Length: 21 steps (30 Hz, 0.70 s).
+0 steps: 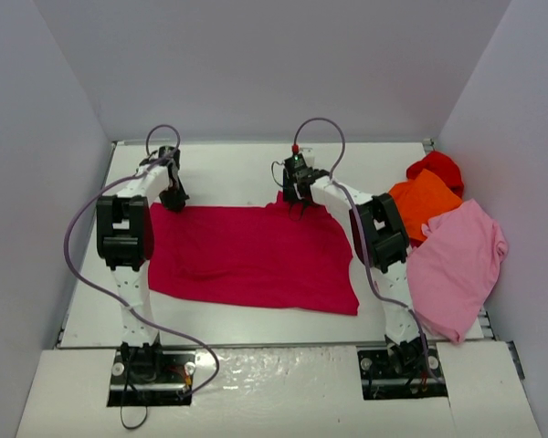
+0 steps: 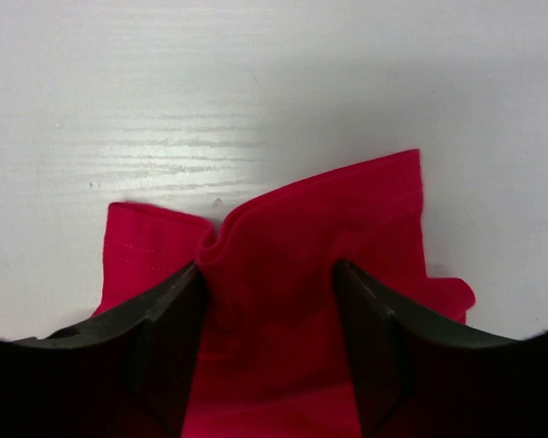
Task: Fold and stack the t-shirts
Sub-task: Grap the side of the flattened tshirt furthest away from the robot with both arms
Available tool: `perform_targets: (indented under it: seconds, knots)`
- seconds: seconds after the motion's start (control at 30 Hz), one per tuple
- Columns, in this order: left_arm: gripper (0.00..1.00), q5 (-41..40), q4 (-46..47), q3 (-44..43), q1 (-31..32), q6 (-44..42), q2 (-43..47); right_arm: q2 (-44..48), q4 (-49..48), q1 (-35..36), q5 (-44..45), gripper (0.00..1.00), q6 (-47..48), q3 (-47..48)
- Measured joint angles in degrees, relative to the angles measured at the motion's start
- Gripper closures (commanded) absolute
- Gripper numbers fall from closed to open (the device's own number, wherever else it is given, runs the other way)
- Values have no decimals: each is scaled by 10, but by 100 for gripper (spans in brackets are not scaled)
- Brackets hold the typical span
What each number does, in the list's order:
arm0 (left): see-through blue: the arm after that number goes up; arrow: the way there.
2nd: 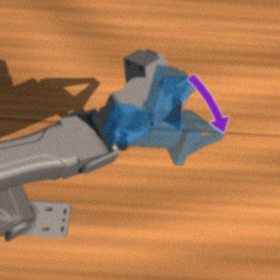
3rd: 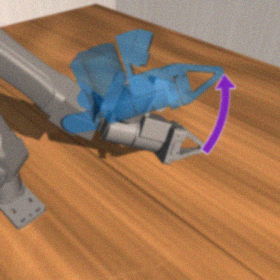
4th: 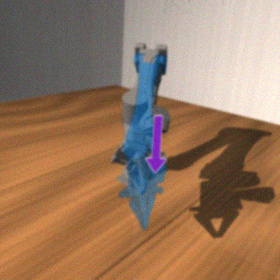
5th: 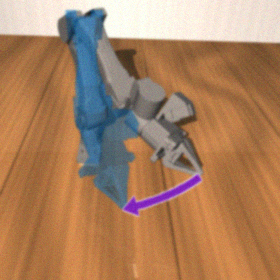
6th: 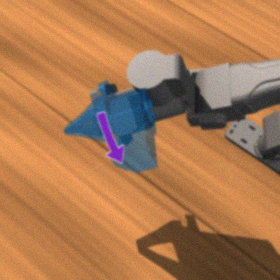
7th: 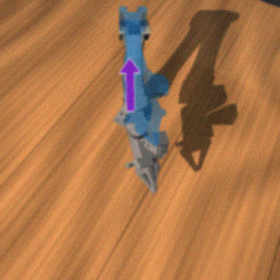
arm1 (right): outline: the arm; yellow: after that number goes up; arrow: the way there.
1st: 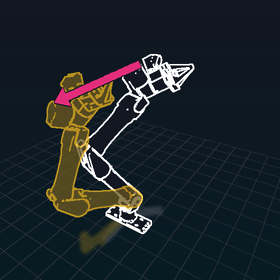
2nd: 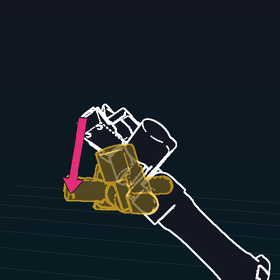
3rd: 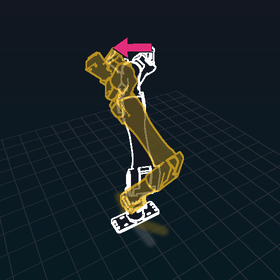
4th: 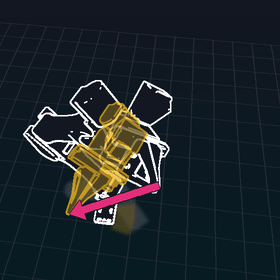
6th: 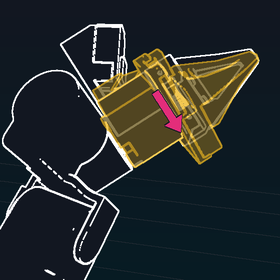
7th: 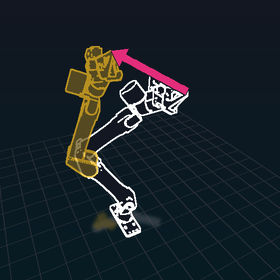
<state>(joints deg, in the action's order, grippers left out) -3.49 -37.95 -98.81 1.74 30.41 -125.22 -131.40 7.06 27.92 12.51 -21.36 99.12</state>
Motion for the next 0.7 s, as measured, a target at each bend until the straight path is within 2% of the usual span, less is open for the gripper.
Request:
perform_targets:
  seconds: [0.17,0.23,0.3,0.7]
  knots:
    - [100,0,27,37,0,6,21,13,8,4,3,76,3,-17]
    - [100,0,32,48,0,9,28,15,10,6,7,91,4,-20]
    - [100,-2,34,57,0,12,34,16,12,8,9,99,6,-20]
    - [100,-16,-13,105,11,18,73,37,26,23,56,100,30,-49]
